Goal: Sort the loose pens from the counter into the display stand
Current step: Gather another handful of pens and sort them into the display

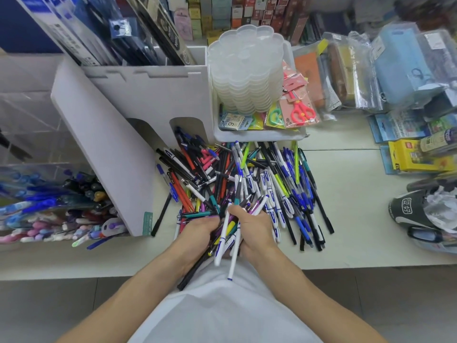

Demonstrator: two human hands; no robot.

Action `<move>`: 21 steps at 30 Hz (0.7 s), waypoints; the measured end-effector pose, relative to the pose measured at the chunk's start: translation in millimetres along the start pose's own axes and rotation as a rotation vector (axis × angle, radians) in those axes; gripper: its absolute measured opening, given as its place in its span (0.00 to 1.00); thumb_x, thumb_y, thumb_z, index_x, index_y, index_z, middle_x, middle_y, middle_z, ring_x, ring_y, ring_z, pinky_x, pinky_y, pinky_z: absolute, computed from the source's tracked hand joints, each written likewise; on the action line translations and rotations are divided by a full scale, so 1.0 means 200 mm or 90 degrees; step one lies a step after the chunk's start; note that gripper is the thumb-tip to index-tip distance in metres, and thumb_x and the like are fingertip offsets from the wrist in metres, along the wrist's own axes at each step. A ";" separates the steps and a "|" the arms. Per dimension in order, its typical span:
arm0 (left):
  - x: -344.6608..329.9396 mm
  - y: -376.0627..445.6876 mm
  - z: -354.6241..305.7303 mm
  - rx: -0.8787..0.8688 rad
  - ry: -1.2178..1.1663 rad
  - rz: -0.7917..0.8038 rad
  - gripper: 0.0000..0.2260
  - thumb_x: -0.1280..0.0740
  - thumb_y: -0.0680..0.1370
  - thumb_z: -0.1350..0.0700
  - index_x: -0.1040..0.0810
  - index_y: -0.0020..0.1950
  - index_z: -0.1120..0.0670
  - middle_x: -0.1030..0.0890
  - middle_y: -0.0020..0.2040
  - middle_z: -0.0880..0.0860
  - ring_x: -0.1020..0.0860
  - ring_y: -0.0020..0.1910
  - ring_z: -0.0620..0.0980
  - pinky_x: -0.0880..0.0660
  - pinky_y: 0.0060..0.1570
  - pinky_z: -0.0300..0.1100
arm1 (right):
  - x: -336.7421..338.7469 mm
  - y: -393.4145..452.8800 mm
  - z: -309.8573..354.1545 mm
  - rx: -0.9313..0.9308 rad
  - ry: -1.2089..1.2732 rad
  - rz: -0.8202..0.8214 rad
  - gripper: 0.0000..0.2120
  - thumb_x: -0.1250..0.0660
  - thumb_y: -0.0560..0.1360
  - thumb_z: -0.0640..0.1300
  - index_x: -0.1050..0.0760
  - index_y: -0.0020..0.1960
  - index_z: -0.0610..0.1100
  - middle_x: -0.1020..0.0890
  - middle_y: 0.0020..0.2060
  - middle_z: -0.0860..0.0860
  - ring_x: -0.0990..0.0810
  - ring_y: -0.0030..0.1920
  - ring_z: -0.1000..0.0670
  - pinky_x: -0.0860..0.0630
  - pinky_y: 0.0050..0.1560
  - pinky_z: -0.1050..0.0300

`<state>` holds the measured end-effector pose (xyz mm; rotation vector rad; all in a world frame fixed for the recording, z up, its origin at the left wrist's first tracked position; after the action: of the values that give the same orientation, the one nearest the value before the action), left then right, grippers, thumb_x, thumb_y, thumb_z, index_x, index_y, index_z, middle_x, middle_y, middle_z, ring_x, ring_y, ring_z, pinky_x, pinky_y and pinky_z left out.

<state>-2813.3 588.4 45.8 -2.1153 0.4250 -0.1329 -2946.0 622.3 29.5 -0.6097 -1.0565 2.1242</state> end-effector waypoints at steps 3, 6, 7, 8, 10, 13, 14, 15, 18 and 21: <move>-0.04 -0.03 -0.07 -0.025 0.195 0.072 0.34 0.32 0.67 0.27 0.20 0.63 0.48 0.16 0.57 0.45 0.19 0.58 0.43 0.27 0.64 0.44 | -0.04 -0.01 0.02 0.009 0.001 0.004 0.08 0.27 0.72 0.30 0.22 0.49 0.28 0.19 0.30 0.42 0.17 0.33 0.42 0.15 0.39 0.44; -0.06 -0.02 -0.07 -0.020 0.231 0.150 0.36 0.22 0.66 0.36 0.29 0.66 0.51 0.15 0.54 0.52 0.15 0.50 0.50 0.21 0.54 0.46 | -0.08 -0.02 0.03 -0.031 0.020 0.024 0.07 0.28 0.73 0.30 0.25 0.47 0.32 0.22 0.27 0.42 0.20 0.25 0.44 0.20 0.27 0.53; -0.09 -0.02 -0.07 -0.013 0.201 0.192 0.31 0.21 0.69 0.43 0.29 0.65 0.53 0.15 0.53 0.57 0.15 0.46 0.54 0.19 0.49 0.48 | -0.10 -0.02 0.03 -0.060 0.013 0.041 0.08 0.27 0.73 0.32 0.25 0.49 0.32 0.22 0.30 0.41 0.20 0.25 0.44 0.21 0.26 0.54; -0.11 -0.02 -0.07 -0.018 0.195 0.223 0.26 0.21 0.71 0.50 0.28 0.63 0.55 0.15 0.51 0.59 0.15 0.43 0.55 0.20 0.44 0.48 | -0.12 -0.02 0.02 -0.093 -0.003 0.067 0.10 0.27 0.73 0.34 0.24 0.51 0.31 0.21 0.32 0.40 0.19 0.26 0.44 0.20 0.27 0.54; -0.13 -0.02 -0.09 -0.044 0.240 0.233 0.14 0.23 0.72 0.59 0.21 0.55 0.55 0.15 0.46 0.57 0.18 0.38 0.51 0.20 0.42 0.48 | -0.15 -0.02 0.00 -0.135 -0.043 0.114 0.11 0.26 0.74 0.39 0.21 0.52 0.33 0.19 0.34 0.40 0.18 0.29 0.44 0.18 0.30 0.52; -0.09 -0.01 -0.12 -0.053 0.331 0.165 0.05 0.25 0.67 0.57 0.18 0.41 0.53 0.17 0.36 0.53 0.19 0.35 0.51 0.18 0.47 0.53 | -0.15 -0.01 0.01 -0.116 -0.095 0.153 0.07 0.27 0.76 0.40 0.19 0.50 0.36 0.16 0.35 0.42 0.16 0.33 0.44 0.18 0.37 0.51; -0.07 -0.01 -0.12 -0.047 0.349 0.149 0.04 0.26 0.67 0.57 0.19 0.39 0.55 0.18 0.33 0.53 0.20 0.33 0.52 0.18 0.43 0.51 | -0.14 -0.01 0.02 -0.098 -0.115 0.169 0.07 0.27 0.76 0.41 0.18 0.49 0.37 0.15 0.37 0.41 0.16 0.35 0.43 0.18 0.39 0.51; -0.05 -0.01 -0.12 -0.039 0.356 0.140 0.04 0.27 0.68 0.58 0.21 0.37 0.57 0.19 0.32 0.54 0.21 0.30 0.52 0.20 0.38 0.47 | -0.15 -0.02 0.03 -0.077 -0.136 0.186 0.06 0.27 0.76 0.41 0.17 0.49 0.38 0.15 0.38 0.41 0.16 0.37 0.42 0.19 0.40 0.50; -0.01 -0.04 -0.11 -0.022 0.331 0.140 0.04 0.29 0.71 0.62 0.24 0.39 0.58 0.23 0.31 0.57 0.25 0.27 0.53 0.26 0.31 0.42 | -0.17 -0.05 0.06 -0.022 -0.172 0.225 0.06 0.27 0.76 0.43 0.15 0.45 0.40 0.14 0.42 0.39 0.17 0.42 0.40 0.21 0.46 0.47; 0.01 -0.05 -0.10 -0.009 0.247 0.153 0.06 0.28 0.70 0.63 0.21 0.45 0.60 0.21 0.34 0.59 0.21 0.33 0.56 0.26 0.33 0.44 | -0.22 -0.08 0.07 0.008 -0.174 0.248 0.06 0.27 0.78 0.44 0.14 0.47 0.41 0.13 0.47 0.39 0.14 0.48 0.38 0.19 0.56 0.42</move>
<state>-2814.0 577.4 65.8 -2.0333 0.9063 -0.4039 -2920.8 589.1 55.7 -0.5659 -1.1398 2.6103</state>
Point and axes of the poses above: each hand's wrist, its own y-axis towards the middle knuckle, its own x-axis out of the back of the hand, z = x × y, the point moved 9 cm from there along y, towards the middle knuckle
